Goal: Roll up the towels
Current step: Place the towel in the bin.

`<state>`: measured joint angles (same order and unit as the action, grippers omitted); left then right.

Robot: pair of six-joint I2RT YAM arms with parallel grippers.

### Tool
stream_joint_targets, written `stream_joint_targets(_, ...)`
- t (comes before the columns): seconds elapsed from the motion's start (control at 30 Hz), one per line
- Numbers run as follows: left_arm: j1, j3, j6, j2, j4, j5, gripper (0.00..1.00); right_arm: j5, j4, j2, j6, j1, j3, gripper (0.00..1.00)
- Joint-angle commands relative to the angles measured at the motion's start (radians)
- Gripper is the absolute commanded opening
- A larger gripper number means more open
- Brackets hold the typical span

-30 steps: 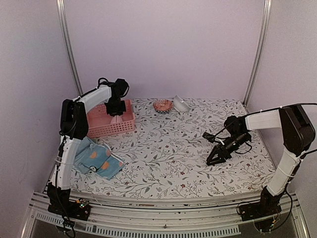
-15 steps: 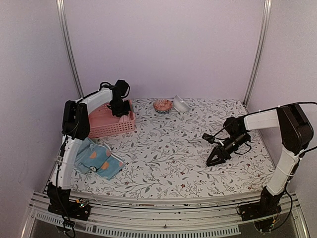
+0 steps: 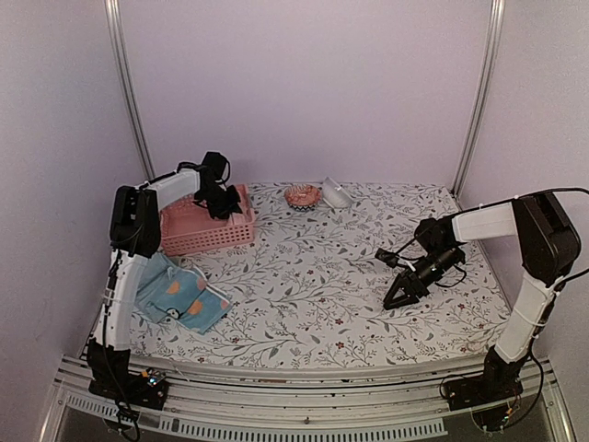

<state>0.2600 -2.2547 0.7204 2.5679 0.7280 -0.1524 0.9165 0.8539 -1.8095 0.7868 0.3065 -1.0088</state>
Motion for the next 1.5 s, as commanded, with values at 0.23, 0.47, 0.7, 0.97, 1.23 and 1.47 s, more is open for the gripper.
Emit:
stream_joint_targets(0.23, -0.014, 0.180, -0.025, -0.102, -0.120, -0.088, 0.41, 0.013, 0.033, -0.030, 0.030, -0.003, -0.030, 0.43)
stream_joint_targets(0.47, -0.016, 0.249, -0.027, -0.148, -0.170, -0.078, 0.49, 0.012, 0.037, -0.029, 0.034, -0.003, -0.030, 0.43)
stream_joint_targets(0.7, -0.017, 0.260, -0.034, -0.168, -0.171, -0.064, 0.54, 0.014, 0.041, -0.034, 0.037, -0.003, -0.031, 0.43)
stream_joint_targets(0.97, -0.016, 0.287, -0.049, -0.234, -0.165, -0.060, 0.58, 0.018, 0.047, -0.027, 0.035, -0.003, -0.031, 0.43)
stream_joint_targets(1.23, -0.015, 0.346, -0.080, -0.320, -0.141, -0.077, 0.62, 0.006, 0.049, -0.030, 0.035, -0.003, -0.037, 0.43)
stream_joint_targets(1.47, -0.008, 0.478, -0.134, -0.465, -0.131, -0.015, 0.63, 0.009, 0.054, -0.014, 0.041, -0.003, -0.040, 0.43)
